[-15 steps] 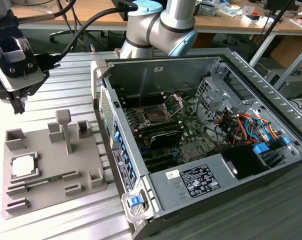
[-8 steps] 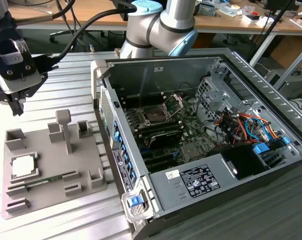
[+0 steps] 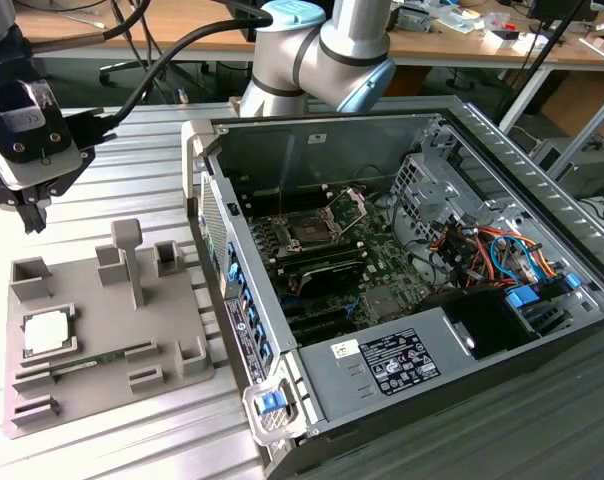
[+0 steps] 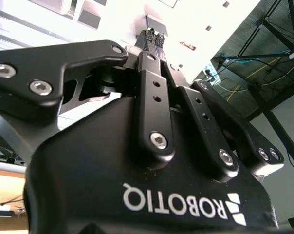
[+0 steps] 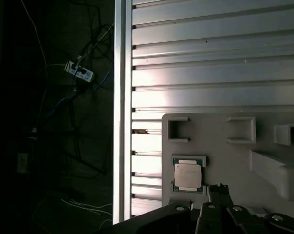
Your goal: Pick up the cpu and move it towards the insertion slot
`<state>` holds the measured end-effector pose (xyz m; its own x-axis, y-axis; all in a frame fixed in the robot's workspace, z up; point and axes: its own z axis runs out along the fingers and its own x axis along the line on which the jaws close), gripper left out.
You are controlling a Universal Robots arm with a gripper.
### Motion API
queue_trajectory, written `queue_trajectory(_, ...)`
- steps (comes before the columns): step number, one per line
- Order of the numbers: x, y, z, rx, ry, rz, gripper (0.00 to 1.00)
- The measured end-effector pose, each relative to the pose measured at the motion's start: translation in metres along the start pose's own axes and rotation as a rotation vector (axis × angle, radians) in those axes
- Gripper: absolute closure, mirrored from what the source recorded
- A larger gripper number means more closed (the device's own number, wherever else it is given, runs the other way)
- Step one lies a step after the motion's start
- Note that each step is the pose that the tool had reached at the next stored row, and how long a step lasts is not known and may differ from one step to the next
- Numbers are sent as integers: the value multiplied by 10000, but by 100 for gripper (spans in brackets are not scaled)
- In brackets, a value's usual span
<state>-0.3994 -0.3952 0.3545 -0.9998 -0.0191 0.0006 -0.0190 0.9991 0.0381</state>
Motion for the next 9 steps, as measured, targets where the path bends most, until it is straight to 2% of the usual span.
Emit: queue_trajectory(9,2,-7,12,-1,-1,0,89)
